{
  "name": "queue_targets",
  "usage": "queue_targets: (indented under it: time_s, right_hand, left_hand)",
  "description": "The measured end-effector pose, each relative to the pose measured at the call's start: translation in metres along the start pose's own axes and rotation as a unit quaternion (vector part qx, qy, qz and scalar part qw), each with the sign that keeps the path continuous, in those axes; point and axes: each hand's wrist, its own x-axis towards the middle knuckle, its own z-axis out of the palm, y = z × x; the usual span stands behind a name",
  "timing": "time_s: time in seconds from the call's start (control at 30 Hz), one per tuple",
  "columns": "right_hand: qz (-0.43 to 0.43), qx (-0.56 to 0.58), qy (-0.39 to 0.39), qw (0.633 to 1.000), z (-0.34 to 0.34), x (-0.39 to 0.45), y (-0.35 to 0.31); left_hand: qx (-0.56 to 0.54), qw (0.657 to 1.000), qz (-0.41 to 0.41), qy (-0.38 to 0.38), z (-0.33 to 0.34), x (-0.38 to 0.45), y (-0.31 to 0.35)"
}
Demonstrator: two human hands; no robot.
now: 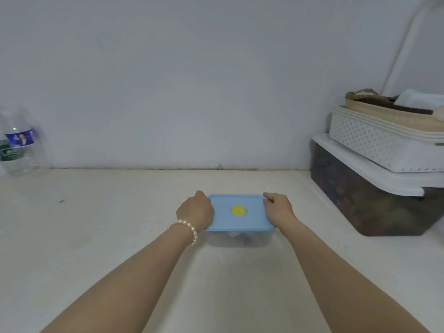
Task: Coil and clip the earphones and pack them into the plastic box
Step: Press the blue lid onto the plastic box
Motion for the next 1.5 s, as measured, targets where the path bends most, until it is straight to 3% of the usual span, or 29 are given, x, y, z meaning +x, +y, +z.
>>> queue_targets:
  time_s: [0.2, 0.3, 0.43, 0.53, 0.6, 0.67, 1.07, 1.17, 1.27, 1.5]
  right_hand:
    - [-0.024, -0.040, -0.003, 0.999, 0.006, 0.007, 0.007]
    - [-0.042, -0.075, -0.009, 0.996, 0.004, 0.004, 0.006]
    - [-0.110, -0.157, -0.030, 0.981, -0.004, -0.009, 0.003]
    - [-0.176, -0.255, -0.076, 0.948, -0.007, -0.016, -0.003]
    - [-0.177, -0.311, -0.118, 0.926, -0.007, -0.016, -0.004]
    - [-0.167, -0.334, -0.147, 0.916, -0.005, -0.014, -0.003]
    - [-0.171, -0.261, -0.139, 0.940, 0.015, -0.024, -0.003]
    - [-0.185, -0.264, -0.148, 0.935, 0.025, -0.037, -0.017]
    - [-0.188, -0.281, -0.143, 0.930, 0.032, -0.046, -0.030]
    - [-0.259, -0.376, -0.042, 0.889, 0.025, -0.105, -0.026]
  left_hand:
    - [-0.063, 0.998, -0.018, -0.013, 0.004, 0.004, -0.003]
    - [-0.029, 0.999, -0.005, 0.018, 0.004, -0.001, 0.000]
    - [0.112, 0.969, 0.198, 0.098, -0.001, 0.002, -0.003]
    - [0.122, 0.950, 0.286, 0.013, -0.003, -0.001, 0.010]
    - [0.135, 0.951, 0.272, -0.065, 0.002, -0.006, 0.021]
    - [0.149, 0.953, 0.247, -0.096, 0.011, -0.008, 0.027]
    - [0.172, 0.947, 0.257, -0.084, 0.010, -0.014, 0.005]
    - [0.150, 0.953, 0.259, -0.055, 0.000, -0.021, -0.013]
    - [0.117, 0.958, 0.260, 0.019, -0.009, -0.031, -0.025]
    - [0.122, 0.960, 0.243, 0.072, 0.008, -0.073, -0.058]
